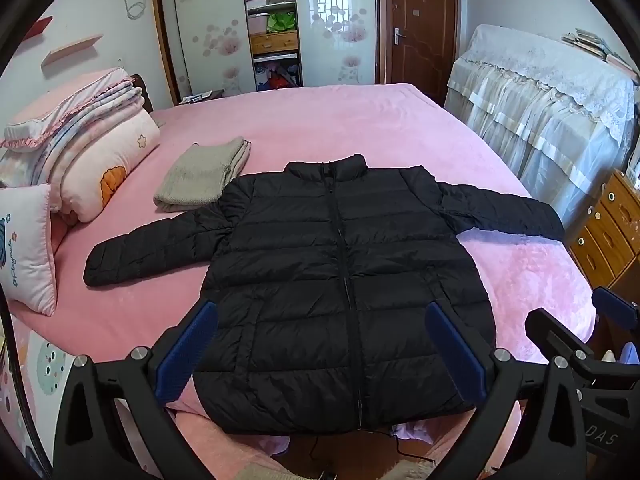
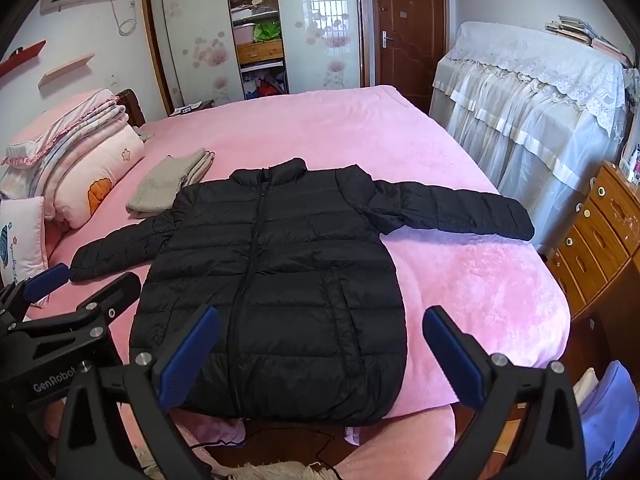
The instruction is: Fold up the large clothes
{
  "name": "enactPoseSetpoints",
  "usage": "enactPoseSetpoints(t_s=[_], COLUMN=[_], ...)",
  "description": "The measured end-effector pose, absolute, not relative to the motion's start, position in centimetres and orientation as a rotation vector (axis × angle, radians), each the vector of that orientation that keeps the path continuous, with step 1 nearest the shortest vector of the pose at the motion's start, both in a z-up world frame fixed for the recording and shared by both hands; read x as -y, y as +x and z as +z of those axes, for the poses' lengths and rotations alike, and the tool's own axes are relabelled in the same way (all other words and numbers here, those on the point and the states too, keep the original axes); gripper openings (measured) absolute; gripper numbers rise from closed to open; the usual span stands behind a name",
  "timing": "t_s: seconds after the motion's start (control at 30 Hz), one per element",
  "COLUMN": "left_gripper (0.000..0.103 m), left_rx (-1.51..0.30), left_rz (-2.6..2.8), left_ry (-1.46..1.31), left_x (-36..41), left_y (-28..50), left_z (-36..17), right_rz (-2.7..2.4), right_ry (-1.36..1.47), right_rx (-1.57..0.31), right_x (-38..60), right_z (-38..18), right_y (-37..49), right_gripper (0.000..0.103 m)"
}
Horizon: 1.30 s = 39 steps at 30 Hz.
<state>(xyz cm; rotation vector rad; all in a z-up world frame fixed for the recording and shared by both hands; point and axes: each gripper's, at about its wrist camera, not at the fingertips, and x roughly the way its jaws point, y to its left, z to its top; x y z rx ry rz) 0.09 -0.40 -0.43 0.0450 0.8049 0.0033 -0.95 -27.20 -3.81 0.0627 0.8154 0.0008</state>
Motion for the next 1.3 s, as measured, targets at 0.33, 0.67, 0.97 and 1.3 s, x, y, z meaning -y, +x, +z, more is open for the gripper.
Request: enactPoseSetpoints(t_s=[0.33,0.67,0.97,1.3], left_gripper=[0.103,0.103,0.103,0.103], left_rx=[-0.814,-0.814,-0.817,-0.821], left_rz=[-0.007,-0.008,-0.008,-0.008], left_ry=[0.025,0.025,0.024,0.028], left_x=[-0.17,-0.29,-0.35,-0.25], left_y=[0.39,0.37,0.16,0.01], left_z=[-0.52,-0.49,-0.51,-0.72], right_rz=[-0.011,-0.017,-0.015,-0.015], right_ry=[0.055,0.055,0.057,0.060], right_rx=[-0.828,-0.837,-0.838,-0.837], right_x=[27.02,27.09,27.14,27.16], right_z=[-4.09,-4.27,-4.28,-4.29], right_y=[-0.75,-0.71,-0.71,-0.76], right_gripper=[0.102,0.102,0.102,0.102])
